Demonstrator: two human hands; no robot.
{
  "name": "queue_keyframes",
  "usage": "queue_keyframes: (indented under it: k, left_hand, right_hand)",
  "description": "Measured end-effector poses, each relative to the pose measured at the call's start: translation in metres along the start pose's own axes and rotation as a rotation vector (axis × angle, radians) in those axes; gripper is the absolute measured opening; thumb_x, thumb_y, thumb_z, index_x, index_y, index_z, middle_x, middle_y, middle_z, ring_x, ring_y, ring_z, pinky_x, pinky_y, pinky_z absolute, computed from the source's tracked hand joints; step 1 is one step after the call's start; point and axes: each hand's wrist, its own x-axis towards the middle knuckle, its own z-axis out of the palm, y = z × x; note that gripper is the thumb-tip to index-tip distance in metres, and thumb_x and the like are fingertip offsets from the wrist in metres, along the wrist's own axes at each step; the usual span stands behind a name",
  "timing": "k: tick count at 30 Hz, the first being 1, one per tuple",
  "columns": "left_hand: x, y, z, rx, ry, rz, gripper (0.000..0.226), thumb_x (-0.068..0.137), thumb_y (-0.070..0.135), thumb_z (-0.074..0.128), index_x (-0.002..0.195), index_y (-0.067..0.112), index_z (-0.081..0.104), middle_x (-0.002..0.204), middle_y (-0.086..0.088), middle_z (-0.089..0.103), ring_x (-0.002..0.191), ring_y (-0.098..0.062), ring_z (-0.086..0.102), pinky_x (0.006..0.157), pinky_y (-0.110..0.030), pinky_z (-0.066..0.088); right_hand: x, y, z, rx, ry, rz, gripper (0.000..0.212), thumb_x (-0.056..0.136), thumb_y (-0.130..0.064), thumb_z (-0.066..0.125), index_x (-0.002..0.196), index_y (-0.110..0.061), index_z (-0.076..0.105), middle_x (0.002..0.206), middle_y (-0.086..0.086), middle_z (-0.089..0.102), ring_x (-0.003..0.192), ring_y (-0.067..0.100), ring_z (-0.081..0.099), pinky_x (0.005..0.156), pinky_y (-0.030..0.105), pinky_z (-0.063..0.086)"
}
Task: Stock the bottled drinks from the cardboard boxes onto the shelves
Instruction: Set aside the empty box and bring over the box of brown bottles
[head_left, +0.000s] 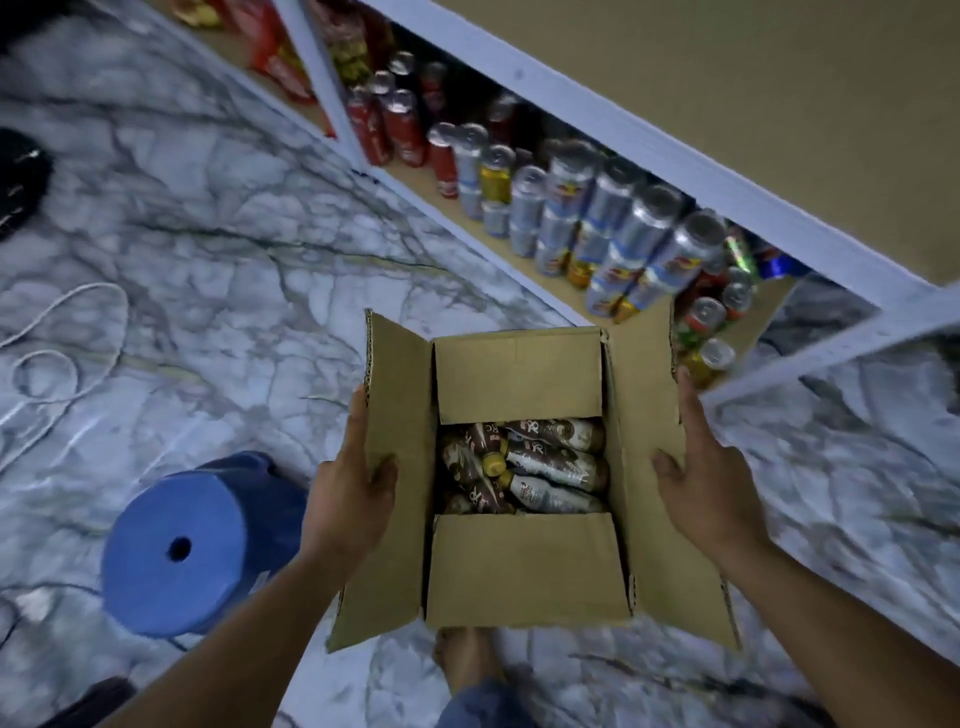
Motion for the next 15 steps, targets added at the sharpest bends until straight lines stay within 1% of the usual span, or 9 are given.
queue_keyframes:
  k: [2,4,5,7,8,9,11,12,15]
  left_hand:
    - [0.01,-0.017,-0.017,-0.016,0.045,-0.047,0.095,0.1,0.022,0.059,0.154,0.059,-0.01,0.077,-0.007,0.068,0.057,-0.024,0.061,0.054,-0.044,0.056]
    - [0.018,-0.033,-0.033,-0.027,0.071,-0.09,0.094,0.1,0.021,0.059,0.159,0.051,-0.009,0.078,-0.005,0.067,0.057,-0.023,0.059,0.054,-0.044,0.055]
    - [0.022,-0.04,-0.042,-0.034,0.082,-0.11,0.094,0.1,0.02,0.059,0.16,0.047,-0.008,0.079,-0.004,0.068,0.058,-0.022,0.059,0.054,-0.043,0.054]
    - [0.029,-0.052,-0.057,-0.064,0.099,-0.153,0.093,0.101,0.019,0.058,0.161,0.044,-0.008,0.082,-0.001,0.068,0.061,-0.02,0.06,0.053,-0.042,0.054]
    - [0.032,-0.058,-0.065,-0.087,0.115,-0.175,0.093,0.101,0.018,0.058,0.16,0.045,-0.008,0.081,0.001,0.066,0.061,-0.02,0.06,0.052,-0.04,0.053]
    - [0.035,-0.062,-0.071,-0.105,0.138,-0.192,0.093,0.101,0.017,0.058,0.16,0.045,-0.007,0.08,0.004,0.065,0.061,-0.02,0.06,0.052,-0.038,0.052]
    - [0.039,-0.07,-0.082,-0.136,0.184,-0.212,0.093,0.1,0.014,0.059,0.161,0.043,-0.004,0.076,0.006,0.063,0.058,-0.019,0.058,0.049,-0.035,0.046]
    - [0.042,-0.075,-0.086,-0.152,0.2,-0.224,0.092,0.1,0.013,0.059,0.161,0.042,-0.003,0.074,0.004,0.063,0.057,-0.019,0.057,0.047,-0.035,0.045]
    - [0.051,-0.086,-0.093,-0.208,0.237,-0.29,0.092,0.1,0.012,0.059,0.162,0.04,-0.003,0.069,-0.005,0.063,0.056,-0.026,0.057,0.051,-0.046,0.049]
  right_hand:
    - [0.022,-0.03,0.01,-0.034,-0.017,-0.061,0.1,0.098,-0.011,0.062,0.156,-0.045,-0.012,0.096,0.022,0.068,0.05,0.017,0.047,0.04,0.03,0.032]
    - [0.041,-0.06,0.019,-0.056,-0.039,-0.111,0.101,0.098,-0.01,0.062,0.157,-0.045,-0.013,0.096,0.024,0.069,0.048,0.021,0.049,0.041,0.035,0.041]
    - [0.05,-0.075,0.023,-0.055,-0.055,-0.133,0.101,0.098,-0.011,0.061,0.157,-0.046,-0.012,0.091,0.023,0.069,0.047,0.022,0.049,0.042,0.036,0.043]
    - [0.068,-0.105,0.028,-0.073,-0.089,-0.175,0.101,0.099,-0.012,0.06,0.156,-0.049,-0.015,0.075,0.018,0.066,0.042,0.021,0.045,0.039,0.032,0.037]
    - [0.076,-0.119,0.03,-0.088,-0.1,-0.199,0.102,0.099,-0.013,0.06,0.155,-0.05,-0.017,0.071,0.017,0.065,0.041,0.021,0.044,0.039,0.032,0.035]
    - [0.085,-0.132,0.033,-0.104,-0.104,-0.226,0.104,0.099,-0.013,0.06,0.154,-0.052,-0.018,0.074,0.018,0.067,0.042,0.022,0.045,0.038,0.033,0.036]
    - [0.103,-0.157,0.04,-0.125,-0.11,-0.281,0.106,0.098,-0.012,0.062,0.154,-0.052,-0.018,0.088,0.021,0.071,0.043,0.023,0.048,0.039,0.037,0.042]
    - [0.111,-0.168,0.043,-0.135,-0.118,-0.306,0.105,0.098,-0.012,0.062,0.154,-0.051,-0.017,0.089,0.021,0.07,0.044,0.023,0.049,0.039,0.037,0.043]
    - [0.136,-0.199,0.053,-0.181,-0.152,-0.377,0.104,0.099,-0.013,0.062,0.153,-0.051,-0.019,0.07,0.015,0.064,0.042,0.022,0.045,0.037,0.031,0.033]
